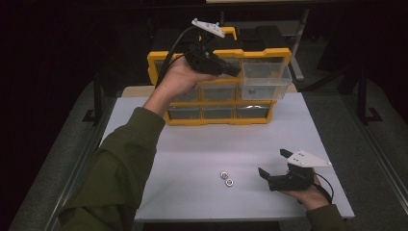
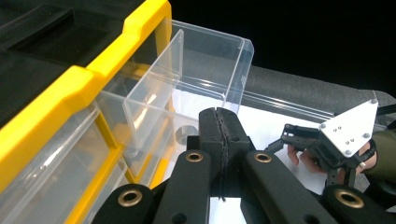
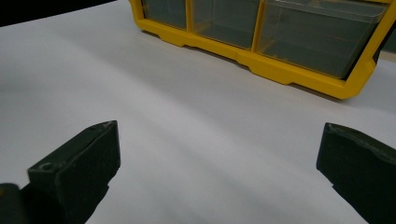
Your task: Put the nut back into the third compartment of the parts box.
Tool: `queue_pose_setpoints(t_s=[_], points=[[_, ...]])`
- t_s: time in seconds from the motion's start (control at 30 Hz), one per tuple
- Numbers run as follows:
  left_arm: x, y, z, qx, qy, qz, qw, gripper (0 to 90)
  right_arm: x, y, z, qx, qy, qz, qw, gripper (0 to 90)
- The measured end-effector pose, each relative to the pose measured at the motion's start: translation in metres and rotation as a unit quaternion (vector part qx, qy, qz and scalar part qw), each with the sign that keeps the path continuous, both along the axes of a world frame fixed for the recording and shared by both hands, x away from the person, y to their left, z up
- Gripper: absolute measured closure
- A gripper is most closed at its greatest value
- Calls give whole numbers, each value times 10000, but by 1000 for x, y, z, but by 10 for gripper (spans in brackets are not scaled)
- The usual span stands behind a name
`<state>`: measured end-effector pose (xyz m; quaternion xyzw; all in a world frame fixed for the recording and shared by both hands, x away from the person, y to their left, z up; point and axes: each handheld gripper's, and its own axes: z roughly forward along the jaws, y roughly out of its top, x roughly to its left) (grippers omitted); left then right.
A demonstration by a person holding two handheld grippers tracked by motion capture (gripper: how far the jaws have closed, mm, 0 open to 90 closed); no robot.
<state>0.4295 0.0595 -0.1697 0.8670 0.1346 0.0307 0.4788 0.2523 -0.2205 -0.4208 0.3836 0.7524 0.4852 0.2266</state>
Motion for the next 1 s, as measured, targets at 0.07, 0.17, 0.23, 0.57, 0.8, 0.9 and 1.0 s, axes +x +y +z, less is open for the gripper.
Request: queue_pose_setpoints(t_s=[0.07, 0.17, 0.23, 0.57, 0.8, 0.9, 1.0], points=[[-1, 2, -3, 42, 9, -18, 10000, 899, 0, 0, 0, -3, -1, 0, 10000, 0], [-4, 4, -8, 53, -6, 5, 10000, 853, 0, 0, 0, 0, 2, -3, 10000, 0], [-5, 5, -11, 68, -20, 21, 10000, 817, 0, 0, 0, 2, 29, -15, 10000, 0], [-10, 8, -32, 177, -86, 141, 9997, 568, 0, 0, 0, -5, 28, -16, 10000, 0], [-13, 13, -51, 192, -137, 216, 9995, 398, 0, 0, -1, -8, 25, -20, 10000, 0], [-15, 15, -57, 208, -196, 247, 9993, 330, 0, 0, -1, -14, 28, -22, 10000, 0], [-16, 17, -62, 228, -269, 271, 9990, 243, 0, 0, -1, -16, 27, -31, 10000, 0]])
